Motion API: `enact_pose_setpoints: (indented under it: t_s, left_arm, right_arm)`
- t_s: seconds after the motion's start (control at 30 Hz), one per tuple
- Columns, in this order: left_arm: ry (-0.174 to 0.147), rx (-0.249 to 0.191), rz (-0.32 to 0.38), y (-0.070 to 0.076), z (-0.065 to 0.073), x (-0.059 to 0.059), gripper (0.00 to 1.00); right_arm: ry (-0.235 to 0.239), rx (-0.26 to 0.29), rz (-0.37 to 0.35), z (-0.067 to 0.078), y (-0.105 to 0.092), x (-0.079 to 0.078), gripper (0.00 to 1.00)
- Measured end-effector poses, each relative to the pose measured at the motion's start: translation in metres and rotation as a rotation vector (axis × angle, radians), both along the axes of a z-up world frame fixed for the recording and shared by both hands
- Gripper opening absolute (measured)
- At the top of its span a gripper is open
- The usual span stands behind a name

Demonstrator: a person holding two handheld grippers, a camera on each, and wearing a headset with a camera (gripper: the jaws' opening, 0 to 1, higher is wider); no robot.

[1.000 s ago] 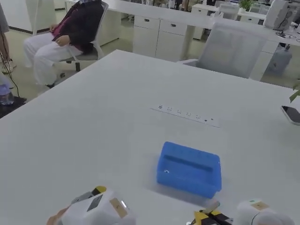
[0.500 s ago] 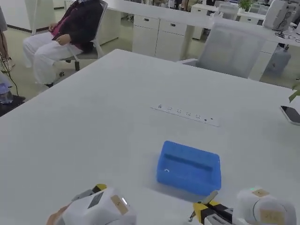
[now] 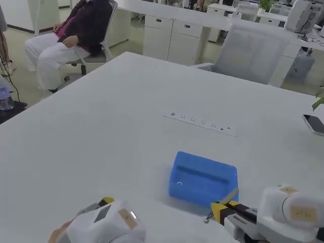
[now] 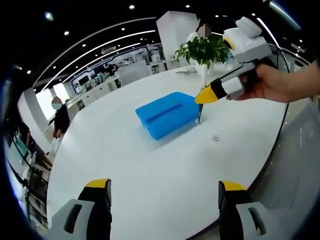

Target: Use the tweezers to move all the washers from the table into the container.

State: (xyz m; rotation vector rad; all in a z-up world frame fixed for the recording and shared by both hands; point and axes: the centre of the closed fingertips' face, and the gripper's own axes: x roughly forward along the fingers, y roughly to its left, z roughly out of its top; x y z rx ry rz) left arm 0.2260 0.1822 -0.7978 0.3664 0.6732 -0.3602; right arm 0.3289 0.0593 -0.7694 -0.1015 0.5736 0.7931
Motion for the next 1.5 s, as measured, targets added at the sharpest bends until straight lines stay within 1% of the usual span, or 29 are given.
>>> enact_pose_setpoints:
  t_s: [0.2, 0.57, 0.73, 0.9, 1.1, 1.2, 1.33, 1.43, 1.5]
  left_arm:
    - [0.0, -0.004, 0.002, 0.0, 0.0, 0.0, 0.9]
    - [0.001, -0.007, 0.005, 0.0, 0.001, 0.0, 0.9]
    - [0.004, -0.006, 0.005, 0.001, 0.0, 0.0, 0.9]
    - [0.006, -0.004, 0.006, 0.001, -0.001, 0.0, 0.9]
    - [0.006, -0.004, 0.007, 0.001, -0.001, 0.0, 0.9]
    - [0.008, -0.005, 0.01, 0.001, -0.001, 0.0, 0.9]
    - [0.008, 0.001, 0.013, 0.002, -0.001, 0.0, 0.9]
    - [0.017, -0.003, 0.016, 0.002, -0.002, -0.001, 0.9]
    - [0.017, 0.0, 0.015, 0.002, -0.002, -0.001, 0.9]
  right_arm:
    - [-0.022, 0.006, 0.008, 0.01, 0.0, 0.008, 0.03]
    - [-0.067, 0.011, 0.02, 0.032, 0.006, 0.016, 0.03]
    - [-0.087, 0.005, 0.02, 0.036, 0.005, 0.025, 0.03]
    - [-0.093, 0.013, 0.015, 0.041, 0.007, 0.031, 0.03]
    - [-0.111, 0.004, 0.016, 0.044, 0.01, 0.042, 0.03]
    - [-0.115, -0.001, 0.014, 0.042, 0.011, 0.049, 0.03]
    - [-0.115, -0.009, 0.007, 0.037, 0.013, 0.058, 0.03]
    - [-0.112, -0.021, 0.004, 0.033, 0.012, 0.064, 0.03]
    - [-0.11, -0.031, 0.002, 0.027, 0.012, 0.069, 0.03]
